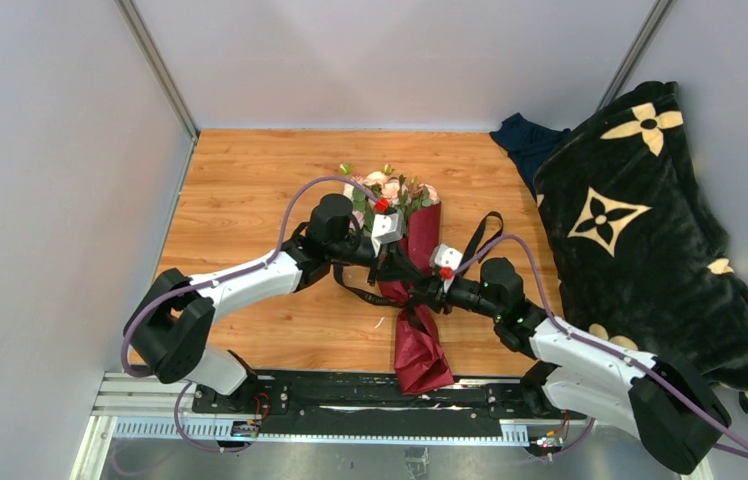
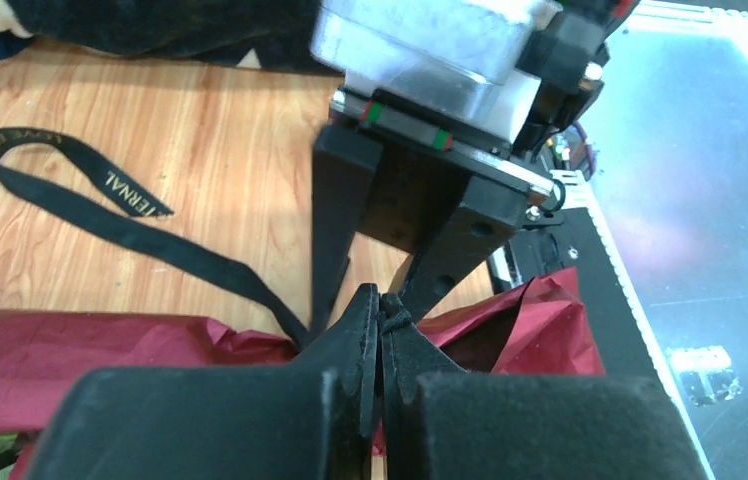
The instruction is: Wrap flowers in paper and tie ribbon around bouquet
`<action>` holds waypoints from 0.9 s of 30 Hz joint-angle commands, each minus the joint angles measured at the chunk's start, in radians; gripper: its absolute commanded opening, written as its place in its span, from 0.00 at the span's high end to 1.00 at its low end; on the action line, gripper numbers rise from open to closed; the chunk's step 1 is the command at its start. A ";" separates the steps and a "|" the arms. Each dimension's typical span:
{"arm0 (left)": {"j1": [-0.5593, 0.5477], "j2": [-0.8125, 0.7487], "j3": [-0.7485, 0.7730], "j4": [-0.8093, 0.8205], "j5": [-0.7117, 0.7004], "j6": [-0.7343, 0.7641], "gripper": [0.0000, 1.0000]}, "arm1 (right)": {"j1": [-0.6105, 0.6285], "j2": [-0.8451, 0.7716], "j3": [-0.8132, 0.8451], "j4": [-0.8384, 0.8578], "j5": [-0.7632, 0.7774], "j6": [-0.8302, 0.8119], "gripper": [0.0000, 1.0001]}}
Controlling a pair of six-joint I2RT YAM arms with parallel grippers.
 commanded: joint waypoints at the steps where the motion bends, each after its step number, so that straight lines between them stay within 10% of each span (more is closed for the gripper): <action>1: -0.004 -0.035 -0.037 0.020 -0.088 0.041 1.00 | 0.001 -0.094 0.141 -0.306 0.219 0.058 0.51; 8: -0.005 -0.061 -0.082 0.020 -0.197 0.165 1.00 | -0.274 -0.253 0.283 -0.576 0.255 0.371 0.28; 15: -0.005 -0.077 -0.091 0.020 -0.210 0.231 1.00 | -0.454 0.291 0.704 -0.962 0.544 0.497 0.58; 27: -0.019 -0.176 -0.169 0.019 -0.188 0.314 1.00 | -0.476 0.803 0.973 -1.001 0.712 0.490 0.46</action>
